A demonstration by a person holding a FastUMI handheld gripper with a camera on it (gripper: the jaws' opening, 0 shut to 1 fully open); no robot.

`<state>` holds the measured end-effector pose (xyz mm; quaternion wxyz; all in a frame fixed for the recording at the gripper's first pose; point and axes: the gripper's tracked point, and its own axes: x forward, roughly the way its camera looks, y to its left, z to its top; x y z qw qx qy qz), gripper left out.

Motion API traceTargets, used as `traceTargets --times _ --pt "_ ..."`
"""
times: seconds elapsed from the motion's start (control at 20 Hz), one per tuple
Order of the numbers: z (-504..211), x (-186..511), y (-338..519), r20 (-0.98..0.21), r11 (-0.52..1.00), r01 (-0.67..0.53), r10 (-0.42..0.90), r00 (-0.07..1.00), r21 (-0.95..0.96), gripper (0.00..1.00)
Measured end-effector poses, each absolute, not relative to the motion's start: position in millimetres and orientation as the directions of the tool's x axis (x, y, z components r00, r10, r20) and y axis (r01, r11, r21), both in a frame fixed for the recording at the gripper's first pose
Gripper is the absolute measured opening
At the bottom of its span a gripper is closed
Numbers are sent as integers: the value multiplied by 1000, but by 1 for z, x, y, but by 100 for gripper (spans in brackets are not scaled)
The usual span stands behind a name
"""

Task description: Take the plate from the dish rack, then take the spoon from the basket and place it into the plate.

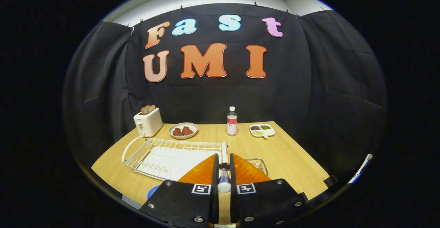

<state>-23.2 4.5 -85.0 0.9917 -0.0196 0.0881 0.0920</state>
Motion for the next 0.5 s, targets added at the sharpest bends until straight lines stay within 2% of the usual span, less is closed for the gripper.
traceTargets --times 0.3,0.5 --pt "-100 -65 47 -192 974 -226 227 955 27 13" --pt "-120 -89 80 -202 955 -294 296 934 39 13"
